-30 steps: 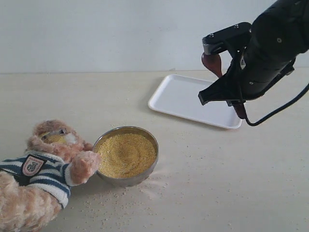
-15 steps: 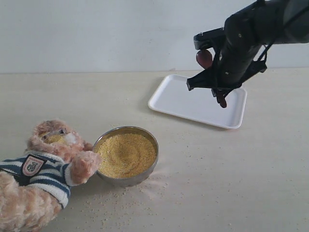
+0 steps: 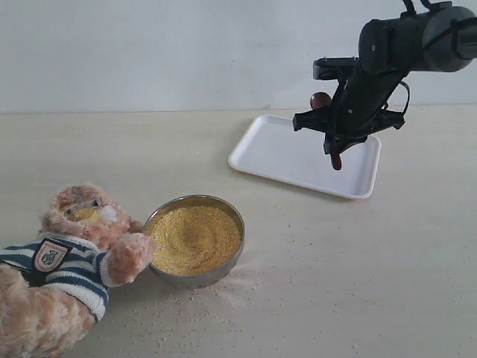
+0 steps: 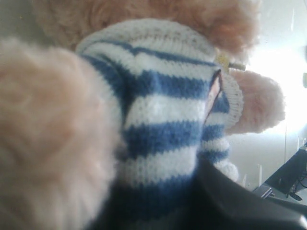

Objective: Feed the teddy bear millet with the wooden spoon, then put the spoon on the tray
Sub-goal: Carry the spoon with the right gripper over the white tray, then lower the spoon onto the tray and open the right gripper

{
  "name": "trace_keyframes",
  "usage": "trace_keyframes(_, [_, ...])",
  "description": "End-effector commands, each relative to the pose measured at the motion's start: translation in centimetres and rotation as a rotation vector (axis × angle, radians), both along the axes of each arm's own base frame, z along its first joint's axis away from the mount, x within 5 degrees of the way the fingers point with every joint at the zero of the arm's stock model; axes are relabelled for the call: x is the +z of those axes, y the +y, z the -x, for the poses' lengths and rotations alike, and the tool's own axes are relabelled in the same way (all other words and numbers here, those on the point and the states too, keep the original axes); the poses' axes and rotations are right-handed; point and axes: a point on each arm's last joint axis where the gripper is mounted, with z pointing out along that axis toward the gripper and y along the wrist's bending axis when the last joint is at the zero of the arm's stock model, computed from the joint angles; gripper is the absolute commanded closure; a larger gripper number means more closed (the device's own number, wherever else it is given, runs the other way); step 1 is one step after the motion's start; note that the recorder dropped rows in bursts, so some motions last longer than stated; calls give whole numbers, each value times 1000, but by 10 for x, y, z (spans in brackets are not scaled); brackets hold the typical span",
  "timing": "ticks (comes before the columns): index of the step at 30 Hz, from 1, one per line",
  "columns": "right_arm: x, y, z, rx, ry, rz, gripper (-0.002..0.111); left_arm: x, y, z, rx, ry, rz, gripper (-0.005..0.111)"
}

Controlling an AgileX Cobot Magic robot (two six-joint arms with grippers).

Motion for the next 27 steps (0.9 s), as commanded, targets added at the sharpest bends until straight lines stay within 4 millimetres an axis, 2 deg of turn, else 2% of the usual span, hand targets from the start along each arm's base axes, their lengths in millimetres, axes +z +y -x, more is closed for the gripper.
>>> trace_keyframes(1, [-9,-2,-3,34,17,12,107,3,-1,-1,0,-16,18,102])
trace_keyframes(6, [-21,-1,-6,34,16,14,107,3,-1,-1,0,-16,18,102])
trace_keyframes(15, [-27,1,-12,36,-31,4,107,3,-1,-1,0,-16,18,102])
trace_keyframes(27, [-39,1,-11,46,11,18,107,3,-1,-1,0,-16,18,102])
